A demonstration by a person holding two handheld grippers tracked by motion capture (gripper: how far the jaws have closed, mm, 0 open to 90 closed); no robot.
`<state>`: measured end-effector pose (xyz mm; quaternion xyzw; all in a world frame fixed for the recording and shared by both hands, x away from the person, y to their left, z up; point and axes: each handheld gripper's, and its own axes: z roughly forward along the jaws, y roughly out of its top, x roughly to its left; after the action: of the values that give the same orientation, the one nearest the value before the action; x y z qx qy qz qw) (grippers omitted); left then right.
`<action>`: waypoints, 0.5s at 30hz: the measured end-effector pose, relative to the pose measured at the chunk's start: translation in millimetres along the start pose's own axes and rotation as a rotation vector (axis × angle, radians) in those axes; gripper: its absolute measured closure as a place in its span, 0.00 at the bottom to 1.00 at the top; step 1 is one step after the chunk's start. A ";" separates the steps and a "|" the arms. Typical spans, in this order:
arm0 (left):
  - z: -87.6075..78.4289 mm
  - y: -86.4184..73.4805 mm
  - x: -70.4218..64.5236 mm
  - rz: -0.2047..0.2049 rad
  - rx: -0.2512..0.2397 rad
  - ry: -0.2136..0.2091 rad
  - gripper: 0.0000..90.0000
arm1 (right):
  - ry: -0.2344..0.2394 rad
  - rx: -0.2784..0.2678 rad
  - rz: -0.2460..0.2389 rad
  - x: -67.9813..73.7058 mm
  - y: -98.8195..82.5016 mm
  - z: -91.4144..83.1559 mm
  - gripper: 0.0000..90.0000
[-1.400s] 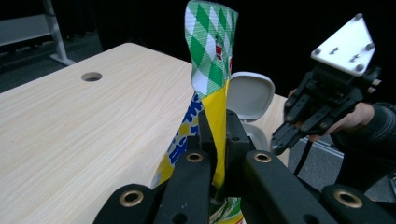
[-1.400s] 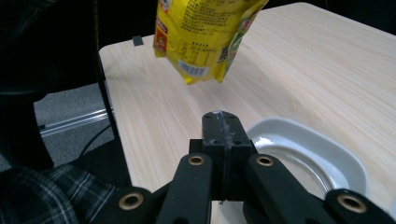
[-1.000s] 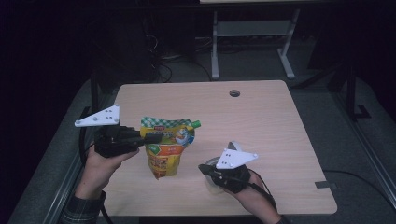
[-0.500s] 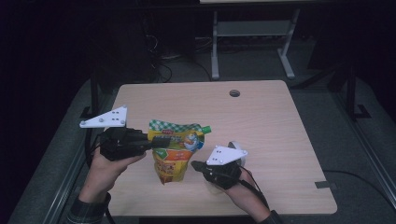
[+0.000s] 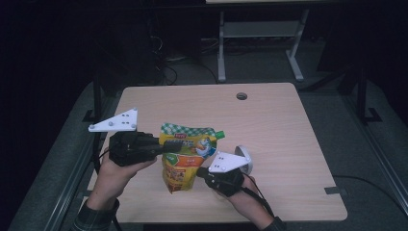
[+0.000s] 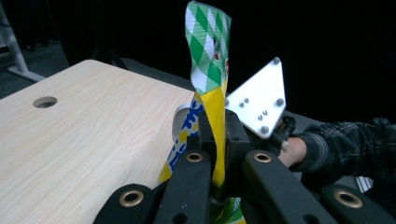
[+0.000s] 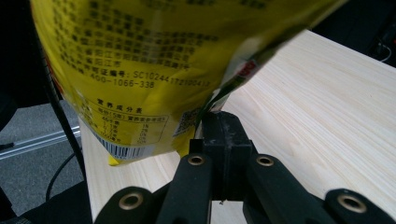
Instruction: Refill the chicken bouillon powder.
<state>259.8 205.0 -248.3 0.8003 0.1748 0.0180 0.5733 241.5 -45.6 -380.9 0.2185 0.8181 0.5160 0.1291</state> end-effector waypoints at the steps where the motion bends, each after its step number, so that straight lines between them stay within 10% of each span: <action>1: 0.4 1.2 0.0 0.002 0.003 0.005 1.00 | 0.003 -0.002 -0.001 1.6 -0.2 0.5 1.00; 15: 15.9 4.9 2.2 -0.004 0.020 0.005 1.00 | 0.079 -0.023 -0.064 21.1 -4.1 13.1 1.00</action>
<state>266.8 189.9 -249.6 0.8055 0.1781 0.0171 0.5649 228.0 -26.4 -389.9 0.1700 0.8233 0.5291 0.1156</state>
